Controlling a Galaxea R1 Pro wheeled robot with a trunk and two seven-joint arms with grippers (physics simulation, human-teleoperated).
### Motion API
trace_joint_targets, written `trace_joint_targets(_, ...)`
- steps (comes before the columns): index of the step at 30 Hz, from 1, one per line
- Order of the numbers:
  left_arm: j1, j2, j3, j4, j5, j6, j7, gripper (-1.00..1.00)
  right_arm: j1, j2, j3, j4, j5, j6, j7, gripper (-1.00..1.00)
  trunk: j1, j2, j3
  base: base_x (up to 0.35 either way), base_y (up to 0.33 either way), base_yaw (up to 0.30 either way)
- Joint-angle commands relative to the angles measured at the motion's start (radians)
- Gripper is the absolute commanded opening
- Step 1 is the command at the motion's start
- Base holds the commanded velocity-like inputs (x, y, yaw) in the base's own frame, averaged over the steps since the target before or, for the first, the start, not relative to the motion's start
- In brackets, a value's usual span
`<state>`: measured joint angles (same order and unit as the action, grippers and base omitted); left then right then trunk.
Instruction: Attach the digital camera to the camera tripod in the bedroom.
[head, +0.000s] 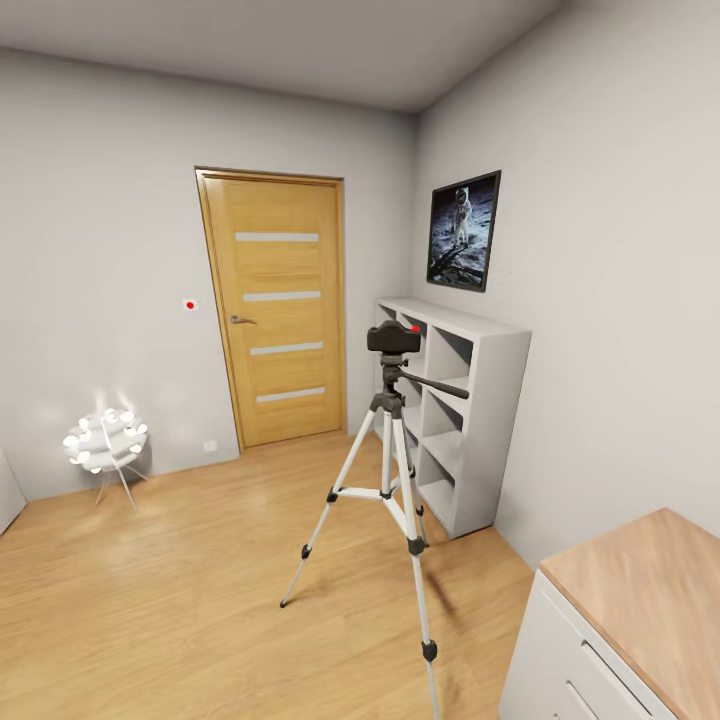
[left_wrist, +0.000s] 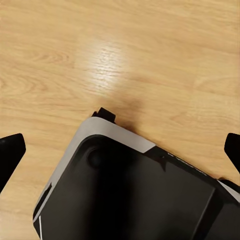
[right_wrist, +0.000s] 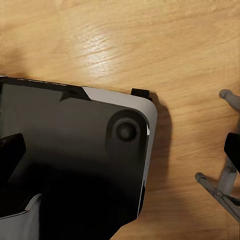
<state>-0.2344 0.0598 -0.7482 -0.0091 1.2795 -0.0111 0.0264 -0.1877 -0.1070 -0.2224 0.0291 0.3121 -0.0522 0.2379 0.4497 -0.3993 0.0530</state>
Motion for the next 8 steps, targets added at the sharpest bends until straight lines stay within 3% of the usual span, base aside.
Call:
trace_joint_targets(1,0.000,0.000,-0.008,-0.001,0.007,-0.001,0.003,1.00,-0.001,0.001,-0.009,0.003,0.009,-0.006,0.001,1.00,0.000,-0.001,0.000,0.000,0.000,0.000)
trace_joint_targets(8,0.000,-0.001,-0.006,0.000,0.007,-0.001,0.003,1.00,-0.001,0.023,-0.011,0.002,0.007,-0.006,0.001,1.00,0.000,-0.001,0.000,0.000,0.000,0.000)
